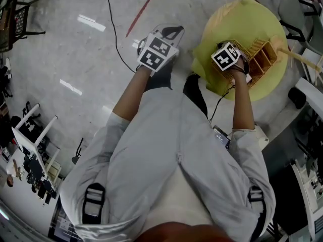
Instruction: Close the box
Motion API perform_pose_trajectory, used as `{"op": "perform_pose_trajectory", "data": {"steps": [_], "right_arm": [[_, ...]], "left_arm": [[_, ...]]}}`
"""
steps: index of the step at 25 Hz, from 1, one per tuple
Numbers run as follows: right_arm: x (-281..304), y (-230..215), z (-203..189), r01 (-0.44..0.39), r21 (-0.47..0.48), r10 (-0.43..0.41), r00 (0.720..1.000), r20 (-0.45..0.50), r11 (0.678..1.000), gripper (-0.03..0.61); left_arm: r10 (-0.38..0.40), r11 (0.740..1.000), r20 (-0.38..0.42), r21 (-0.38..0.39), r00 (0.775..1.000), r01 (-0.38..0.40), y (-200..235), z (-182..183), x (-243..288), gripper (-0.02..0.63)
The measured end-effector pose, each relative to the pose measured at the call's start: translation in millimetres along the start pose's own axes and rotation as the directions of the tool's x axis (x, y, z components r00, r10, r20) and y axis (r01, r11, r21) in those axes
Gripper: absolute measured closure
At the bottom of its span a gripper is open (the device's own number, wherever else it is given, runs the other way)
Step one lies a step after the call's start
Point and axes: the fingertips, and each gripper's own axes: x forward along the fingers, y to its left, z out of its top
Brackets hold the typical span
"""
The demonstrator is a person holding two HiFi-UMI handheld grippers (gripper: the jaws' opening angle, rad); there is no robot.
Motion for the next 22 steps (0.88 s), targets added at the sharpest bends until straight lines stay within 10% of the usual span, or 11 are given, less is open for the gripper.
{"op": "perform_pose_trajectory", "data": {"steps": [22], "right_arm": [[-136.2, -7.7, -3.9, 0.041, 0.233, -0.107, 0.954, 0.280, 0.972, 0.540]], "left_arm": [[-0.129, 0.975, 0.074, 0.193, 0.989, 0.113, -76.0, 82.4, 10.0, 0.584]]}}
